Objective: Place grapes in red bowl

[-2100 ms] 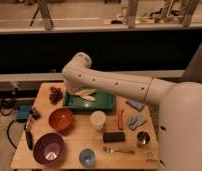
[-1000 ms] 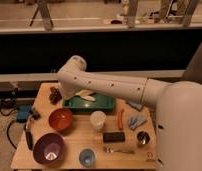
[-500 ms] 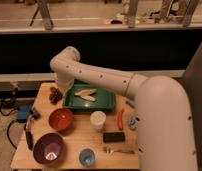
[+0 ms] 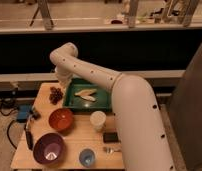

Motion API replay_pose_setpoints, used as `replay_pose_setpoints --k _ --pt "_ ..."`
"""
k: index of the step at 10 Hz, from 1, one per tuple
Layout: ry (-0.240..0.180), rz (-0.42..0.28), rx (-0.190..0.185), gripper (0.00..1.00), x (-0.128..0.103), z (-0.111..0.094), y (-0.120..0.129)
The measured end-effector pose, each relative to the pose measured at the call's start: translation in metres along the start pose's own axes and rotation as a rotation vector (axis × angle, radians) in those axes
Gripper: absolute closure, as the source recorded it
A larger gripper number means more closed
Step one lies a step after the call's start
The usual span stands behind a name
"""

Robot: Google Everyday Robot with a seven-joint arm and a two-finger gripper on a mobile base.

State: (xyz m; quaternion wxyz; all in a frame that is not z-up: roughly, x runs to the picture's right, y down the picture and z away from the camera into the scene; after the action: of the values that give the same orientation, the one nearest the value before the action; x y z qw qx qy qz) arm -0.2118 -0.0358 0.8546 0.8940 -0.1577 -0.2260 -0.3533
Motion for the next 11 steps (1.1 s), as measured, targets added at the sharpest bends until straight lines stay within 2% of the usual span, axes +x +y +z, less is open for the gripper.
replay_pose_setpoints --k 1,3,6,9,11 --pt "-0.026 0.017 0.03 0.2 0.001 0.005 -0.004" --pt "-0.064 0.013 0.065 0.2 -0.007 0.015 -0.014" --pt "-0.091 0.002 0.07 0.2 -0.023 0.034 -0.037" --pt "-0.11 0.026 0.08 0.2 -0.017 0.041 -0.042" --pt "-0.107 0.026 0.067 0.2 -0.02 0.048 -0.047"
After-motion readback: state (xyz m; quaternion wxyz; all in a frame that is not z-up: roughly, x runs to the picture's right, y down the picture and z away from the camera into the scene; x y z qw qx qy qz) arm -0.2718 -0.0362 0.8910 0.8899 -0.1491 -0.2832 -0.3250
